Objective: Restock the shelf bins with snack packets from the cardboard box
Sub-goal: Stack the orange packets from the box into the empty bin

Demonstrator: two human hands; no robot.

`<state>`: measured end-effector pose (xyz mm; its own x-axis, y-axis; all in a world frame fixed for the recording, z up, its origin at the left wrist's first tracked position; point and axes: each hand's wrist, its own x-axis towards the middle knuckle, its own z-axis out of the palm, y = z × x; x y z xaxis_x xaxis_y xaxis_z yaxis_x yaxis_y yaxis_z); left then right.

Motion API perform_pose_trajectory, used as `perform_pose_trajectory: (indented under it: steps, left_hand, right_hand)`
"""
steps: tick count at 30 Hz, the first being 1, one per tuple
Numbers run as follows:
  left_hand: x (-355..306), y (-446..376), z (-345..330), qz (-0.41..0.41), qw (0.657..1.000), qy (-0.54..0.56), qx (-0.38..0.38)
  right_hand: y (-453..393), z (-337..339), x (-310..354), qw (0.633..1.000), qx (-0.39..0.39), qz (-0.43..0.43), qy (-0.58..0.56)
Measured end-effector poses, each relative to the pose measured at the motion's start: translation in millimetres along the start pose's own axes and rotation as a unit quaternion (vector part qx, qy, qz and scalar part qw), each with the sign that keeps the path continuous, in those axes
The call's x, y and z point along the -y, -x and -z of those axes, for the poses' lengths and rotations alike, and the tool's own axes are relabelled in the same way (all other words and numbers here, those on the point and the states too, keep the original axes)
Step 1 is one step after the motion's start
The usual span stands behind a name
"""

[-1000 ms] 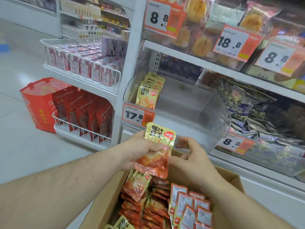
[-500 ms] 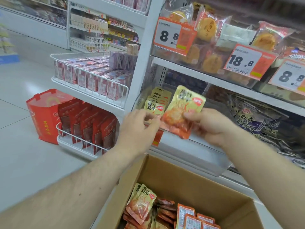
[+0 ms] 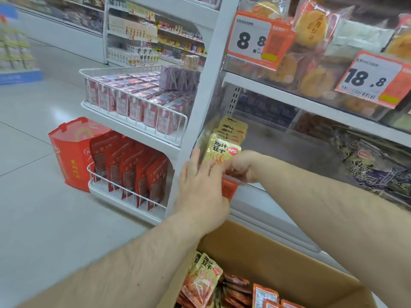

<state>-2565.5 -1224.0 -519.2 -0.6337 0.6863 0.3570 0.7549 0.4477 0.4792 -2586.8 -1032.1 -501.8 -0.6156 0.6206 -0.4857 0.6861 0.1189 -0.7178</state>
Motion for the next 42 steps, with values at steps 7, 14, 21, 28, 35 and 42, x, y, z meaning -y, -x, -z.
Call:
perform_pose_trajectory:
  steps: [7,14,21,28,35,42]
  left_hand:
    - [-0.9,-0.1,-4.1,0.0,1.0,0.015,-0.007]
    - [-2.8,-0.7,-6.5,-0.001,1.0,0.008,-0.016]
    - [-0.5,0.0,-7.5,-0.008,1.0,0.016,-0.02]
    - [-1.5,-0.9,-9.1,-0.005,1.0,0.016,-0.025]
    - [-1.6,-1.5,-8.7,-0.007,1.0,0.014,-0.021]
    - [-2.5,-1.4,-7.0,0.001,1.0,0.007,-0.006]
  right_hand:
    - [-12.5,1.8,-4.2,0.969,-0.22,0.105,0.027]
    - [-13.6,-11.7,2.4,0.988,-0.141,0.064,-0.026]
    - [-18.0,-13.8,1.2,0.984,-0.163,0.067,-0.012]
    - [-13.6,-13.3,2.1,0.994,-0.073,0.056,-0.054]
    - [-10.3,-12.3,2.5,0.996,-0.057,0.06,-0.044]
    - [5.0,-9.4,4.8,0.997,-0.04,0.055,-0.026]
